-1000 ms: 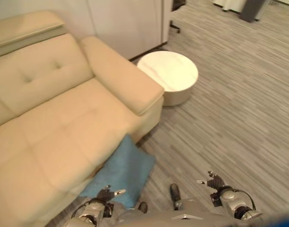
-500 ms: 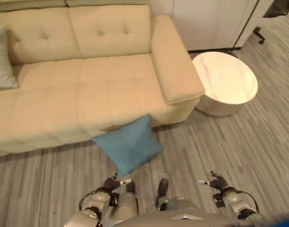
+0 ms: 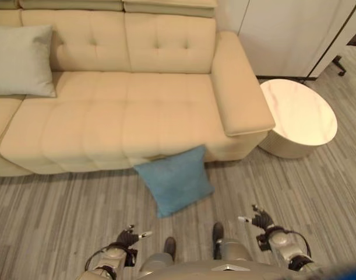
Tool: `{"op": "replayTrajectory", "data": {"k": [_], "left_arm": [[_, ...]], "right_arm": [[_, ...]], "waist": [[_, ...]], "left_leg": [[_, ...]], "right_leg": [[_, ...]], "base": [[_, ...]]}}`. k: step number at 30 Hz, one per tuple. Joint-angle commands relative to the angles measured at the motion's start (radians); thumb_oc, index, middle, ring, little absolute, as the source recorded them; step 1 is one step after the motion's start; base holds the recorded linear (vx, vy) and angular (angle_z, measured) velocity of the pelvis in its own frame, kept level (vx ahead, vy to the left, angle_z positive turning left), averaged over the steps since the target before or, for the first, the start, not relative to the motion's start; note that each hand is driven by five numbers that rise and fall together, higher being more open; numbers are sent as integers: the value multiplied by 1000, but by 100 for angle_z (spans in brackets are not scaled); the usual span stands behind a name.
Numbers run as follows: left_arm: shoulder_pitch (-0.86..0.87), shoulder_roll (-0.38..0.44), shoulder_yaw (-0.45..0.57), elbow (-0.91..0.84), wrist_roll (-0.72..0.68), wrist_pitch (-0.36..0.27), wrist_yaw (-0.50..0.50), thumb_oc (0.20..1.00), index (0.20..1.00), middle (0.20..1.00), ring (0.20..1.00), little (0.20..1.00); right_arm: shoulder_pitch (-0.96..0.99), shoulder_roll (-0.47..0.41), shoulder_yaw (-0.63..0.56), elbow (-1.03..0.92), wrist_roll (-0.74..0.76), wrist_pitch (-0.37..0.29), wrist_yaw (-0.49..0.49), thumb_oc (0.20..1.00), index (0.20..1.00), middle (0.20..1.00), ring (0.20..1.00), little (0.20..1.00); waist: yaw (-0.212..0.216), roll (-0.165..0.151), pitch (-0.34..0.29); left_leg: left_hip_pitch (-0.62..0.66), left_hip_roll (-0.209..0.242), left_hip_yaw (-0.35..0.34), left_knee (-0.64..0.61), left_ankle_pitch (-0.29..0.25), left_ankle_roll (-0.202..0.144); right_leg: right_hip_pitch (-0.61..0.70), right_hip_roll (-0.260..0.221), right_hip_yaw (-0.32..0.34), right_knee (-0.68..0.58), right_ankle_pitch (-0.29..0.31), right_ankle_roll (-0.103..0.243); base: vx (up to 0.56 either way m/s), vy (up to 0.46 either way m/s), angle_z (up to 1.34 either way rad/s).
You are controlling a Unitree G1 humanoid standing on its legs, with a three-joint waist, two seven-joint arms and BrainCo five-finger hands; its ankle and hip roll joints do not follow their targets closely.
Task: Pick up all the scattered cushions and arrange them neatly on the sofa.
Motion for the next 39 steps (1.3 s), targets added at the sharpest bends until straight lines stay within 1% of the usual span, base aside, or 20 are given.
{"op": "replayTrajectory", "data": {"k": [1,2,3,4,6,8,10,11,12,14,15,16,17,18,22,25,27,31,34,39], "left_arm": [[-22,13,14,-4,-10,-31,7,1000,1000,1000,1000,1000],[-10,13,20,-3,-10,-32,9,1000,1000,1000,1000,1000],[-12,15,21,-4,-15,-32,10,1000,1000,1000,1000,1000],[-14,18,21,-9,-22,-32,8,1000,1000,1000,1000,1000],[-16,19,25,-16,-32,-34,10,1000,1000,1000,1000,1000],[-34,20,18,-22,-41,-37,16,1000,1000,1000,1000,1000],[-55,18,6,-37,-50,-38,18,1000,1000,1000,1000,1000],[-81,14,-21,-59,-53,-39,21,1000,1000,1000,1000,1000],[-81,14,-21,-59,-53,-39,21,1000,1000,1000,1000,1000],[-95,12,-37,-70,-51,-40,23,1000,1000,1000,1000,1000],[-92,11,-35,-72,-53,-40,21,1000,1000,1000,1000,1000],[-88,14,-38,-80,-53,-47,30,1000,1000,1000,1000,1000],[-88,14,-38,-80,-53,-47,30,1000,1000,1000,1000,1000],[-88,16,-43,-90,-53,-48,26,1000,1000,1000,1000,1000],[-112,38,-50,-151,-83,-68,44,1000,1000,1000,1000,1000],[-142,56,-51,-215,-122,-90,69,1000,1000,1000,1000,1000],[-191,81,-48,-291,-167,-113,106,1000,1000,1000,1000,1000],[-268,105,-36,-322,-217,-134,146,1000,1000,1000,1000,1000],[-393,144,-8,-265,-297,-147,190,1000,1000,1000,1000,1000],[-530,205,1,-182,-354,-143,210,1000,1000,1000,1000,1000]], "right_arm": [[10,-15,10,-28,18,-32,-11,1000,1000,1000,1000,1000],[14,-15,17,-28,10,-33,-9,1000,1000,1000,1000,1000],[12,-20,24,-35,8,-36,-11,1000,1000,1000,1000,1000],[14,-26,24,-39,7,-37,-13,1000,1000,1000,1000,1000],[22,-34,18,-49,16,-43,-19,1000,1000,1000,1000,1000],[26,-43,9,-59,36,-50,-25,1000,1000,1000,1000,1000],[24,-50,10,-61,44,-53,-31,1000,1000,1000,1000,1000],[22,-58,6,-59,57,-52,-37,1000,1000,1000,1000,1000],[22,-58,5,-59,57,-52,-37,1000,1000,1000,1000,1000],[18,-57,5,-53,60,-49,-42,1000,1000,1000,1000,1000],[13,-55,6,-50,61,-47,-39,1000,1000,1000,1000,1000],[-2,-48,21,-52,57,-48,-40,1000,1000,1000,1000,1000],[-3,-47,21,-52,57,-48,-40,1000,1000,1000,1000,1000],[-7,-47,19,-57,58,-51,-38,1000,1000,1000,1000,1000],[-39,-51,29,-103,64,-54,-49,1000,1000,1000,1000,1000],[-75,-54,36,-136,80,-63,-65,1000,1000,1000,1000,1000],[-124,-61,44,-181,101,-70,-98,1000,1000,1000,1000,1000],[-206,-72,59,-182,124,-69,-129,1000,1000,1000,1000,1000],[-341,-90,90,-173,139,-65,-167,1000,1000,1000,1000,1000],[-484,-101,117,-138,147,-63,-204,1000,1000,1000,1000,1000]], "waist": [[-7,-44,26],[-3,-51,23],[-1,-54,20],[-1,-53,16],[0,-52,15],[-9,-56,20],[-10,-62,32],[-30,-60,49],[-30,-60,48],[-33,-50,55],[-34,-46,51],[-25,-46,53],[-25,-46,54],[-27,-44,65],[-11,-48,109],[2,-46,151],[12,-45,191],[17,-44,222],[12,-45,255],[-2,-50,290]], "left_leg": [[1,0,-60,79,-69,-77],[4,8,-52,78,-69,-81],[0,20,-61,73,-63,-88],[-4,33,-67,65,-54,-99],[-22,58,-89,53,-35,-120],[-64,87,-89,61,-18,-137],[-110,98,-83,86,-4,-145],[-163,105,5,121,10,-138],[-164,105,5,122,10,-138],[-193,110,65,92,51,-132],[-187,110,58,73,49,-132],[-189,78,10,84,31,-117],[-190,78,10,85,30,-117],[-200,74,30,99,23,-111],[-260,47,30,166,2,-101],[-308,35,27,211,-10,-95],[-373,30,23,247,-6,-98],[-440,32,22,266,2,-100],[-536,42,22,292,14,-104],[-656,53,27,340,18,-107]], "right_leg": [[75,-3,-4,33,11,17],[87,-7,-23,34,16,16],[90,6,-12,43,10,12],[91,11,-21,49,4,6],[92,15,-63,57,-13,-4],[90,22,-92,61,-31,-18],[92,26,-122,58,-44,-29],[86,20,-159,65,-57,-38],[85,20,-158,66,-58,-38],[77,22,-181,74,-64,-40],[68,24,-182,81,-68,-38],[51,18,-161,106,-69,-32],[51,17,-161,107,-70,-32],[42,2,-157,127,-74,-30],[-7,-27,-144,174,-76,-30],[-53,-42,-136,206,-72,-32],[-113,-49,-129,232,-66,-34],[-184,-51,-123,255,-58,-33],[-288,-50,-107,284,-51,-33],[-411,-53,-90,328,-44,-30]], "base": [[202,-223,88],[182,-276,81],[93,-223,86],[74,-229,79],[26,-227,63],[-36,-237,55],[-85,-203,97],[-102,-131,110],[-104,-71,125],[-31,16,78],[46,103,35],[62,95,-18],[64,152,-47],[2,124,-52],[-38,107,-8],[-54,55,13],[-111,10,8],[-69,-2,9],[-90,1,-4],[-56,6,-6]]}}
